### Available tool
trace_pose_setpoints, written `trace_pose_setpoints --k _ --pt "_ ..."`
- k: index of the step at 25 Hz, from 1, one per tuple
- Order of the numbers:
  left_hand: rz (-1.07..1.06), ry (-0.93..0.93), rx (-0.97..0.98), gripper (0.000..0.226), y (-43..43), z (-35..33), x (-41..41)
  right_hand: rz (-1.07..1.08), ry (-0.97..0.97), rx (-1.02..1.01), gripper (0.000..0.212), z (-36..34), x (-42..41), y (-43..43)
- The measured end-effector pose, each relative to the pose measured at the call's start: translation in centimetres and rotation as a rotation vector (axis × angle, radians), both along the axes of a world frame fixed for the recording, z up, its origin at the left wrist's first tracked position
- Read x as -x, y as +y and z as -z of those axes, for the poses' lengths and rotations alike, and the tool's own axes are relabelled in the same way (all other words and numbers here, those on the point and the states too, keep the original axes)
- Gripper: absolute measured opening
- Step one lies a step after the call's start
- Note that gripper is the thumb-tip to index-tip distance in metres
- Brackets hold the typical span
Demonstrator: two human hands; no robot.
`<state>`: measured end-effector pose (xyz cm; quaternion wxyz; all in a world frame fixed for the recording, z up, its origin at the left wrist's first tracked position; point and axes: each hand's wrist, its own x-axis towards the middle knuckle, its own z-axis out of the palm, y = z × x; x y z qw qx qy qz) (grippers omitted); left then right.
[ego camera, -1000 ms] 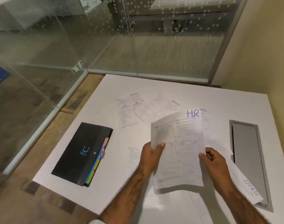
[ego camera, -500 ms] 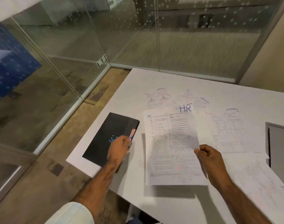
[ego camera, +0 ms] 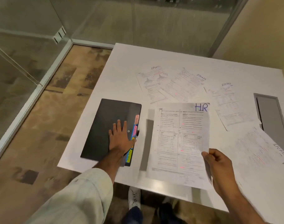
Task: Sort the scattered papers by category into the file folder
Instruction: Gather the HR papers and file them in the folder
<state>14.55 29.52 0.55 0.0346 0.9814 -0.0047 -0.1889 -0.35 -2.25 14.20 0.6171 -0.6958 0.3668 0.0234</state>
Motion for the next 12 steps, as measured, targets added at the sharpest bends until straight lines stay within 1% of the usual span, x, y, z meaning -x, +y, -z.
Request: trace_pose_setpoints --k 3,7,12 --pt "0.033 0.012 0.005 0.102 0.0 0.3 -0.3 0.038 0.006 -0.015 0.011 -0.4 1.4 1.3" --pt "0.018 -0.003 0.026 0.096 0.1 0.8 -0.2 0.096 0.02 -0.022 0.011 0.2 2.1 2.1" --pt "0.029 0.023 0.01 0.095 -0.1 1.2 -0.8 0.139 0.018 -0.056 0.01 0.9 2.0 2.7"
